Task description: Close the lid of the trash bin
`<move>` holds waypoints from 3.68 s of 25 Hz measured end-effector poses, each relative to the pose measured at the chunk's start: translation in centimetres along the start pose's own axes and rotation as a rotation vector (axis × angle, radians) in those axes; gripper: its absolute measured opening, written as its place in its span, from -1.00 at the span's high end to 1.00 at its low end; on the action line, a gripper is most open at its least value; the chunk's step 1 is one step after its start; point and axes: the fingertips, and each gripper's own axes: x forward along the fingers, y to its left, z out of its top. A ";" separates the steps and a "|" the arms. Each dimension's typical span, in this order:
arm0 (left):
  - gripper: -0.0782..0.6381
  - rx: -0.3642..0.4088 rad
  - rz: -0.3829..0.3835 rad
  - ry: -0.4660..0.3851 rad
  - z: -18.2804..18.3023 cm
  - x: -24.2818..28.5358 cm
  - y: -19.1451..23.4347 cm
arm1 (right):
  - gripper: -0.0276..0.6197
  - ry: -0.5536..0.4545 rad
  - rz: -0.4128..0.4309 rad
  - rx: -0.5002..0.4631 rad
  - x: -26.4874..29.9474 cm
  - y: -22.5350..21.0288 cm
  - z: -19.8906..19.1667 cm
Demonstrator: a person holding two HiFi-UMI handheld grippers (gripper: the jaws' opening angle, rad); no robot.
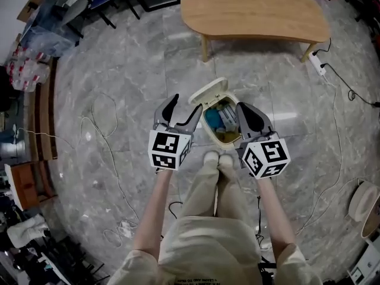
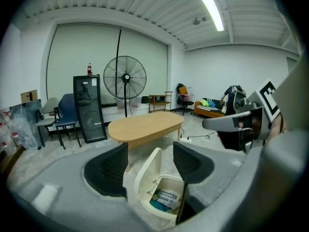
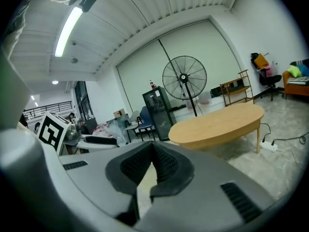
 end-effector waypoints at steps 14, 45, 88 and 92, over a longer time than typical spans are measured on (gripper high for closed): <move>-0.02 0.130 -0.131 0.257 -9.0 8.6 0.6 | 0.90 0.071 -0.071 0.113 2.2 -3.3 -7.8; -0.02 0.251 -0.276 0.312 -13.0 6.9 -7.7 | 0.90 0.095 -0.213 0.161 -3.5 -5.2 -13.3; 0.05 -0.164 -0.176 0.361 -24.6 7.0 -18.7 | 0.90 0.275 -0.092 0.206 -12.0 -10.1 -23.6; 0.12 -0.252 -0.153 0.344 -25.4 7.4 -18.4 | 0.90 0.281 -0.094 0.225 -11.4 -9.7 -24.9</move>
